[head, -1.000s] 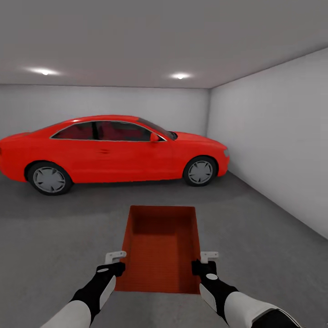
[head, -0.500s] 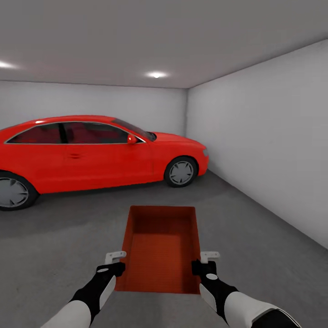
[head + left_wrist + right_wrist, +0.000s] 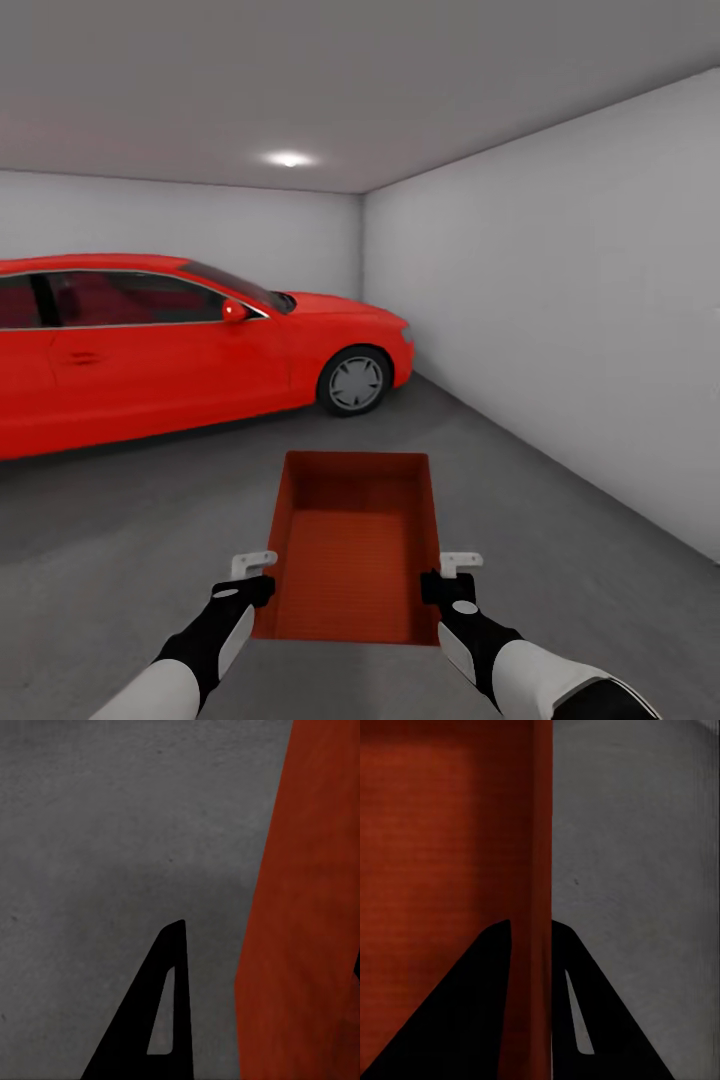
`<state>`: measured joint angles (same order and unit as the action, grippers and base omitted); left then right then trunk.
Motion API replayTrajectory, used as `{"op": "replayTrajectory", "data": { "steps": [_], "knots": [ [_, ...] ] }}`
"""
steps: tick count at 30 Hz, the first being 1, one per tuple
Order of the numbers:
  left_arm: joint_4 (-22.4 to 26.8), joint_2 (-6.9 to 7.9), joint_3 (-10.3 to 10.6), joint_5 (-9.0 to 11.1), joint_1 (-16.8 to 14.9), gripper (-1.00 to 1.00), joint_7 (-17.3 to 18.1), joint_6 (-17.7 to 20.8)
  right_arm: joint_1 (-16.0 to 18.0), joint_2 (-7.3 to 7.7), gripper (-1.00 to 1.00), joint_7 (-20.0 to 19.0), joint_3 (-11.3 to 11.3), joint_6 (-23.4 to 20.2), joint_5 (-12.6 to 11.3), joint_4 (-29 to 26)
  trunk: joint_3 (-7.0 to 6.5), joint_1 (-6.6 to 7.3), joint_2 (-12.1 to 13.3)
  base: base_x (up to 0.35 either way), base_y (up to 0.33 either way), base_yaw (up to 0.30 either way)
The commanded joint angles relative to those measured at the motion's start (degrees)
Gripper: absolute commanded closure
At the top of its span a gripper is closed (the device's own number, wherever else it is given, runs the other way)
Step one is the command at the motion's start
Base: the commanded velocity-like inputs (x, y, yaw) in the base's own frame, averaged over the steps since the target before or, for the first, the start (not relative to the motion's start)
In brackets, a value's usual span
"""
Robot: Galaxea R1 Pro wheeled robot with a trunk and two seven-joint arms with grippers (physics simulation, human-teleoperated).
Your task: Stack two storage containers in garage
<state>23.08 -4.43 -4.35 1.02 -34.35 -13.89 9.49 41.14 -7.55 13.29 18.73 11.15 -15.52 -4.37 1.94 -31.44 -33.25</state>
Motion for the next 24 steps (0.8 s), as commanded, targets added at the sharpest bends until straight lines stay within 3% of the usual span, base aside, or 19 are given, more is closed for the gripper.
{"op": "replayTrajectory", "data": {
  "steps": [1, 24],
  "knots": [
    [0.2, 0.34, -0.6, -0.9, 0.0, 1.0, -0.3, 0.4, 0.1, 0.0, 1.0, 0.2, 0.3, 0.3, -0.6, 0.1, 0.11, -0.06, -0.1, 0.322, 0.0, -0.288],
    [0.2, 0.34, -0.6, -0.9, 0.0, 1.0, -0.3, 0.4, 0.1, 0.0, 1.0, 0.2, 0.3, 0.3, -0.6, 0.1, 0.11, -0.06, -0.1, 0.322, 0.0, -0.288]
  ]
}}
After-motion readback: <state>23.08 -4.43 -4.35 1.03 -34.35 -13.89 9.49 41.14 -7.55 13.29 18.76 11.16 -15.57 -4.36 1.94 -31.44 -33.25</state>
